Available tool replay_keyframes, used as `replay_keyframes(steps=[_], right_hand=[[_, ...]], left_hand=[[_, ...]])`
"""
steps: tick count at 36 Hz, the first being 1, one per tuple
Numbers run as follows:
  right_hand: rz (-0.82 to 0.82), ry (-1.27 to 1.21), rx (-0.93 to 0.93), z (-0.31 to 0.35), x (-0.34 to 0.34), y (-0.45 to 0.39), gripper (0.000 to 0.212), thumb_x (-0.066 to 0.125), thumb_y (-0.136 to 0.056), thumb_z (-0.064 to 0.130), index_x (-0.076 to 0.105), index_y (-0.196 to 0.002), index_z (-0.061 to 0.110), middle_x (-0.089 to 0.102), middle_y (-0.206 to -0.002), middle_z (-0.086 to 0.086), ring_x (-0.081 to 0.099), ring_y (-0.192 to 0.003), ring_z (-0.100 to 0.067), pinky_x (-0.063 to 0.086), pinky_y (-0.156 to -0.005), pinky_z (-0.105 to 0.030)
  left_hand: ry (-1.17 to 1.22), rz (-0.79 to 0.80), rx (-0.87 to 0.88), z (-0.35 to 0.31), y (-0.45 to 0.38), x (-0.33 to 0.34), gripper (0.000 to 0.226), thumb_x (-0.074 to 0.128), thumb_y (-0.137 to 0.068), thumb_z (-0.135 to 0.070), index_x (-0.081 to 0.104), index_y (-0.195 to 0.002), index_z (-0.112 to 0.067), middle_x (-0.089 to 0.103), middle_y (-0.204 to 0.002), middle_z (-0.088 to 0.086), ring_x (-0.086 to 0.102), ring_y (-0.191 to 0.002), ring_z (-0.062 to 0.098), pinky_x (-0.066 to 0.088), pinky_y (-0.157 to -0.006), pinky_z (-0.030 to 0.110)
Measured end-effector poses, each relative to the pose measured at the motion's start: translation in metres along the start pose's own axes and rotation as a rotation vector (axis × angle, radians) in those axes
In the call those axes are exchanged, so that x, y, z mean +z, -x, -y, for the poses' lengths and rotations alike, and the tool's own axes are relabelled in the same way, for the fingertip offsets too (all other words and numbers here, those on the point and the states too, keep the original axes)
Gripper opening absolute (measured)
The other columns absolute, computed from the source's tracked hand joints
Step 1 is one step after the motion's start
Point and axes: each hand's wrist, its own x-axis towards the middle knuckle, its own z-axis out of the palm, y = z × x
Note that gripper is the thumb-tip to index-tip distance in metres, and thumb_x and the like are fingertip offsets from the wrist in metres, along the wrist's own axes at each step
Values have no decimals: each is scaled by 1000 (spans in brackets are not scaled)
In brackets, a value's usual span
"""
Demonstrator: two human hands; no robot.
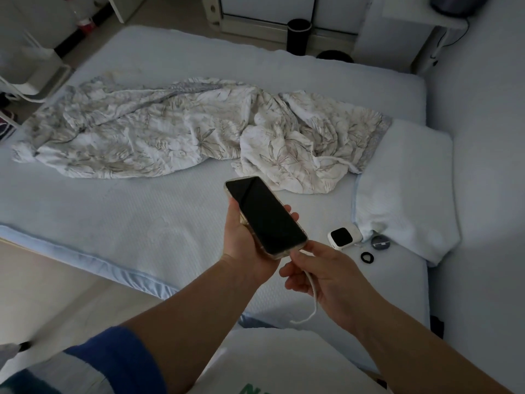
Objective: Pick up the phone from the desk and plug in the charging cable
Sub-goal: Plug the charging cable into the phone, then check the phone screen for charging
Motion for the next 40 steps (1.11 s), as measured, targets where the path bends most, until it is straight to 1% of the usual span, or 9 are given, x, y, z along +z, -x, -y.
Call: replay_keyframes(steps=[8, 12, 17, 22, 25, 28, 32, 36, 40], right_hand=[[-149, 132, 9, -7, 9, 2, 34, 36, -94, 36, 52, -113, 13, 63, -111, -7, 62, -91, -20, 50, -81, -32], [-258, 22, -26, -10, 5, -3, 22, 36, -96, 31, 58, -91, 28, 65, -95, 2, 63, -80, -13, 50, -69, -27], [-311, -96, 35, -18, 6, -13, 22, 46, -93, 25, 63, -79, 26, 70, -81, 2, 64, -69, -13, 48, -61, -26], [-347, -75, 90, -26, 4, -17, 14, 51, -91, 22, 60, -79, 23, 69, -83, -2, 60, -70, -15, 46, -61, -26], [-429, -116, 133, -35, 22, -23, 12, 52, -90, 25, 58, -80, 24, 68, -83, -1, 62, -73, -13, 47, -60, -24], [-523, -214, 152, -45, 39, -24, 13, 51, -91, 22, 59, -81, 22, 68, -82, 0, 62, -71, -13, 47, -59, -24], [-646, -361, 162, -63, 48, -24, 15, 52, -89, 16, 62, -79, 20, 70, -77, -1, 60, -65, -14, 44, -56, -25], [-722, -507, 169, -82, 49, -18, 18, 50, -89, 11, 62, -77, 17, 67, -73, -1, 56, -61, -15, 41, -57, -26], [-780, -512, 204, -100, 48, -5, 17, 49, -91, 17, 61, -81, 22, 66, -80, 1, 58, -69, -14, 43, -61, -26]], left_hand=[[-252, 75, -168, -10, 1, -19, 67, 31, -81, -67, 67, -109, -18, 72, -98, 12, 70, -87, 29, 58, -76, 42], [-397, 49, -164, -3, 3, -23, 59, 34, -81, -64, 69, -90, -17, 77, -80, 5, 73, -71, 23, 60, -60, 32], [-478, -50, -147, -3, 4, -26, 74, 54, -61, -65, 64, -111, -12, 69, -111, 15, 66, -98, 33, 52, -90, 44], [-582, -161, -132, -1, -1, -31, 45, 41, -85, -44, 65, -97, -7, 74, -88, 12, 70, -77, 27, 57, -70, 34], [-742, -184, -174, -17, -6, -41, 38, 44, -87, -35, 60, -95, -2, 71, -88, 13, 69, -78, 28, 56, -79, 39], [-878, -128, -219, -31, -16, -47, 36, 47, -87, -31, 62, -97, 0, 70, -94, 15, 68, -82, 28, 51, -88, 42], [-1087, 7, -252, -38, -33, -51, 27, 55, -83, -28, 72, -70, -12, 70, -69, 3, 62, -56, 10, 48, -57, 23], [-1225, 82, -331, -32, -41, -50, 30, 59, -80, -26, 74, -54, -21, 68, -52, -7, 58, -48, 4, 46, -57, 20], [-1337, 94, -384, -16, -40, -48, 18, 59, -81, -24, 70, -71, -14, 71, -62, -1, 62, -59, 10, 47, -59, 22]])
